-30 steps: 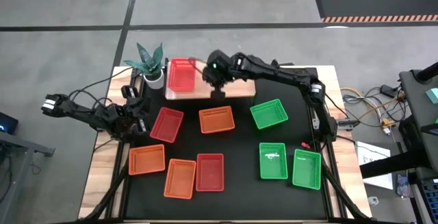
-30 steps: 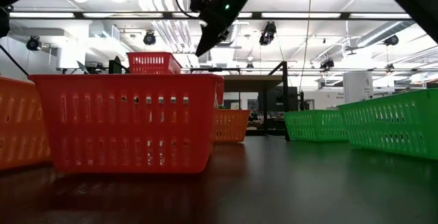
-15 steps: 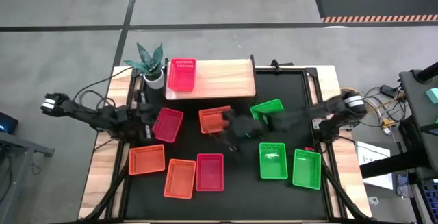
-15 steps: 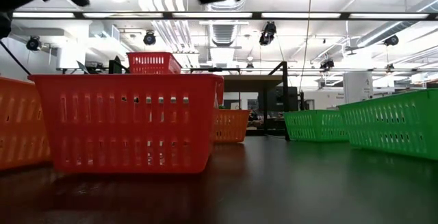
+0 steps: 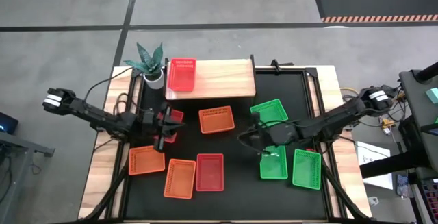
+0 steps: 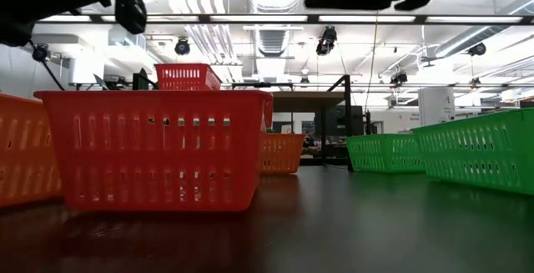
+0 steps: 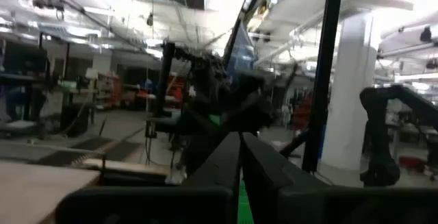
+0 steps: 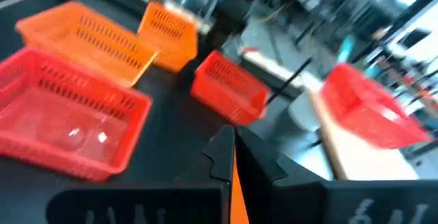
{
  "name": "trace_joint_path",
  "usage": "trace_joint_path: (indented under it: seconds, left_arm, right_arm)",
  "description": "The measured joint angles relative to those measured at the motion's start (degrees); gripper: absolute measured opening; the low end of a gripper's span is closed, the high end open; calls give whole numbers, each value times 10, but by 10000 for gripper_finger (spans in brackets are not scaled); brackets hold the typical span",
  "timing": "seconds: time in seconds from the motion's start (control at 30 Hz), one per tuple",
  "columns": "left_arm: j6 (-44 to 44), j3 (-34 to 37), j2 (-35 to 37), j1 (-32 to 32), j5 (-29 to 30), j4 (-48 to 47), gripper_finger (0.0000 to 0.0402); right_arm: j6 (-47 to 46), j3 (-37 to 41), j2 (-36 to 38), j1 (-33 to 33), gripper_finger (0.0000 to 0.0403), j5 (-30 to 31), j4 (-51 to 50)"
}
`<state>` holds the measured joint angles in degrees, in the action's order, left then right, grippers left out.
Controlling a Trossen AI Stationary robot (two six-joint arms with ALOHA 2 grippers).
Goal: Stack baskets on shelf by color
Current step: Put the bottom right orange basket on the shelf
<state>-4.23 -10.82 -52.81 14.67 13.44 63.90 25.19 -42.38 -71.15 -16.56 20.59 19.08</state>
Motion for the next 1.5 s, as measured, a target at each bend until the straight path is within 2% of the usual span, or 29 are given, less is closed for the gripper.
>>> trace_joint_path:
  seconds: [0.17, 0.33, 0.5, 0.6, 0.7, 0.77, 0.93, 1.07, 1.17, 1.27, 1.5]
  left_arm:
    - [-1, -48, -53, 16, 0, 0, 0]
    - [-24, -99, -101, 46, 0, -7, 0]
    - [-106, -150, -140, 86, 5, -81, 0]
    - [-120, -205, -184, 112, 35, -140, 0]
    - [-128, -275, -224, 134, 42, -237, 0]
    - [-157, -327, -236, 153, 43, -352, 0]
    - [-308, -476, -283, 200, 66, -706, 0]
    - [-425, -578, -331, 233, 66, -909, 0]
    - [-481, -622, -375, 253, 68, -983, 0]
    - [-495, -643, -422, 269, 71, -984, 0]
    - [-538, -739, -501, 304, 13, -1040, 0]
  right_arm:
    - [19, 32, 55, 18, 9, -31, 60]
    - [61, 39, 84, 19, 9, -52, 68]
    - [56, 46, 103, 20, 9, -51, 48]
    - [55, 52, 109, 19, 9, -51, 45]
    - [55, 52, 111, 20, 9, -51, 44]
    - [57, 52, 111, 19, 9, -51, 43]
    - [66, 52, 111, 19, 9, -51, 39]
    - [71, 52, 111, 20, 9, -51, 37]
    - [83, 52, 111, 20, 9, -50, 37]
    - [90, 52, 111, 20, 9, -50, 38]
    - [90, 51, 111, 20, 9, -51, 38]
